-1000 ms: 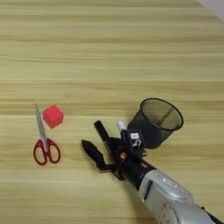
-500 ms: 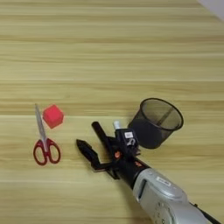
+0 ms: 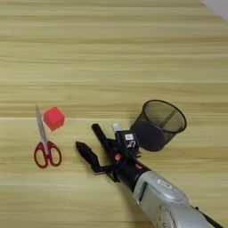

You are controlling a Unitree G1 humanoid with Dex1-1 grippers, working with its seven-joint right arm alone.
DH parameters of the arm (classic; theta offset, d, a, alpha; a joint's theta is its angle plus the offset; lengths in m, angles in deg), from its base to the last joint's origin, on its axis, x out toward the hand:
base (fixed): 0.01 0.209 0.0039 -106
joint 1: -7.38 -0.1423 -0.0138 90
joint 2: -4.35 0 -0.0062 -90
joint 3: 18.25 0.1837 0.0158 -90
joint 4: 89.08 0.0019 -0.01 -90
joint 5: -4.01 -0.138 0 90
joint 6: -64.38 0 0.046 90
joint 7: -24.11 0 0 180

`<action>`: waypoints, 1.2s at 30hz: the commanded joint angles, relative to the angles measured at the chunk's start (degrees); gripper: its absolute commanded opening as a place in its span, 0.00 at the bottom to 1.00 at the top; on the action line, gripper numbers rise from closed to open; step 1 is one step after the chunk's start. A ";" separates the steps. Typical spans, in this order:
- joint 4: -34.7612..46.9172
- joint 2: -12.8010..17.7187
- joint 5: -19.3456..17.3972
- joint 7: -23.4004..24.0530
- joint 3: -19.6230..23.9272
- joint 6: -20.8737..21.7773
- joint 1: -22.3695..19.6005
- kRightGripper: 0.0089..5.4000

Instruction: Move the objects on the table

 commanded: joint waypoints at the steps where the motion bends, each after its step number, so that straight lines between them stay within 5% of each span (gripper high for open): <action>1: 2.28 0.35 0.00 0.51 0.09 1.58 -0.97 1.00; 36: 7.70 0.29 2.38 0.47 -0.70 6.57 -2.79 1.00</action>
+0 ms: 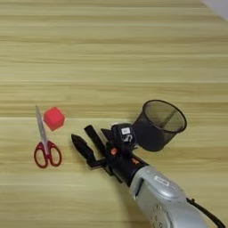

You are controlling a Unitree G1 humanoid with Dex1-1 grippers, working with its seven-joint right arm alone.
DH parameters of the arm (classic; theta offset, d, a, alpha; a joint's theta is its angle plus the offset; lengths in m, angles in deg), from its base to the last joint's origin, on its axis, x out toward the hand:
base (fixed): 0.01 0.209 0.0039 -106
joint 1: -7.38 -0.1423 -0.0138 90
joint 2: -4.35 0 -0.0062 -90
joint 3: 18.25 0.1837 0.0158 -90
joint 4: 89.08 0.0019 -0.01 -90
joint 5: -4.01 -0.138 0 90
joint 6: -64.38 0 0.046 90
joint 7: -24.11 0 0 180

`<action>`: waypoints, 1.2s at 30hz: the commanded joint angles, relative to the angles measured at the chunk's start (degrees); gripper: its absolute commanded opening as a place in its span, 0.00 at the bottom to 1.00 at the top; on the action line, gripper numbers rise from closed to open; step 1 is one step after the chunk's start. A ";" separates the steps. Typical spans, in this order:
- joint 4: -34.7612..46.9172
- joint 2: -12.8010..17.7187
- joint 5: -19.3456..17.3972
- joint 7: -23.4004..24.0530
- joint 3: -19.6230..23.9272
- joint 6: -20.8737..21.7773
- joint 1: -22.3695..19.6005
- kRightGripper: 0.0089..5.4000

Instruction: Move the objects on the table

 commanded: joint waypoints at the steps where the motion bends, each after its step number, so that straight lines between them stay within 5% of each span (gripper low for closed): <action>1: 2.99 1.25 1.91 0.54 -0.67 4.19 -2.87 1.00; 15: -1.57 -1.71 9.34 1.54 -7.37 13.31 -7.44 1.00; 36: -8.89 -3.77 14.14 1.93 -11.57 17.62 -12.60 1.00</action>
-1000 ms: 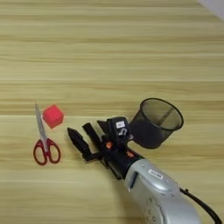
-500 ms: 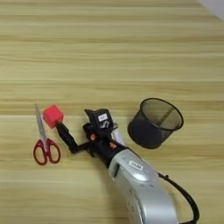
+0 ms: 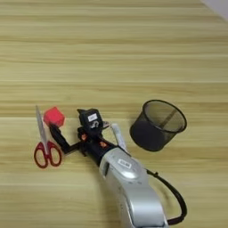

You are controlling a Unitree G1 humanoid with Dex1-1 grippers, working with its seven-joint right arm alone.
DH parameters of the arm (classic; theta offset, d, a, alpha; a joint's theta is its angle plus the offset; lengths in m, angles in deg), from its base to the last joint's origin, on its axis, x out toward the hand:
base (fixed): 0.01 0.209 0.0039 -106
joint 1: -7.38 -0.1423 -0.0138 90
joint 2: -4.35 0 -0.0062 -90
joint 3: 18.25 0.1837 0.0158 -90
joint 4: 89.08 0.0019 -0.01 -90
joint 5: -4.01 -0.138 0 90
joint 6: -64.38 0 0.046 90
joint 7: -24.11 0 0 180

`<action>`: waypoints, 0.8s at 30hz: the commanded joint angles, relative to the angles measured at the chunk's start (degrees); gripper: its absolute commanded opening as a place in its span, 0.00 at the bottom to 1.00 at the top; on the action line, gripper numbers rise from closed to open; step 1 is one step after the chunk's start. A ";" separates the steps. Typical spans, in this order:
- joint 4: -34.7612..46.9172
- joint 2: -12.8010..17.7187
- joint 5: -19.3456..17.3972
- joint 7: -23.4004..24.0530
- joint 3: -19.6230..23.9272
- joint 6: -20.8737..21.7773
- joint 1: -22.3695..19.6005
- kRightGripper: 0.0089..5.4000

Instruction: Move the objects on the table

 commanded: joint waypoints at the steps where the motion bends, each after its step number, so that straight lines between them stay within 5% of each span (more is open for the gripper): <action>1: 0.56 0.45 0.69 0.60 0.22 2.88 -3.68 1.00; 24: -6.07 -0.42 1.98 -0.13 -1.67 3.37 -8.36 1.00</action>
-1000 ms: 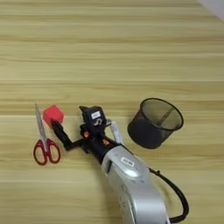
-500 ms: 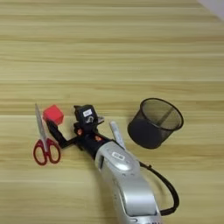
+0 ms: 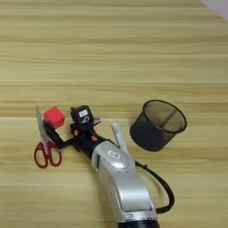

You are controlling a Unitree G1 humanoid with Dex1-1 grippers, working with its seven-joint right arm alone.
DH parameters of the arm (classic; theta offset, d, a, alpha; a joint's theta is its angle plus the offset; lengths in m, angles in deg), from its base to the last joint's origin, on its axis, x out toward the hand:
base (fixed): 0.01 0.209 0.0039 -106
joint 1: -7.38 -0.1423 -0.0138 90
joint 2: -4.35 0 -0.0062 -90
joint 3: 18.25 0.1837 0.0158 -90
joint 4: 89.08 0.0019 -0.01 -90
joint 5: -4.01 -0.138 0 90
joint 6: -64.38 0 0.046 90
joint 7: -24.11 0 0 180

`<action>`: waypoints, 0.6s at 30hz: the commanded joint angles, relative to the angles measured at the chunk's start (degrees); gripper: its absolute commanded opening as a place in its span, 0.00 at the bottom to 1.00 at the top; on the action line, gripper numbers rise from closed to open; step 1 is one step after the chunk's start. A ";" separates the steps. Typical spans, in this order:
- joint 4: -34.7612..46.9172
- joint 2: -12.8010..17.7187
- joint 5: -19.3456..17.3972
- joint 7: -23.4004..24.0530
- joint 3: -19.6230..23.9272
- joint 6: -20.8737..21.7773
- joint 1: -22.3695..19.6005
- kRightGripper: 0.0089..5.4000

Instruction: Move the objects on the table

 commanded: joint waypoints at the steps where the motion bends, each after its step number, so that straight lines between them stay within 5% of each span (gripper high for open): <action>1: 0.52 0.53 0.36 0.16 0.32 2.29 -3.88 1.00; 18: -3.13 -0.07 0.37 -0.83 -0.01 3.17 -6.55 1.00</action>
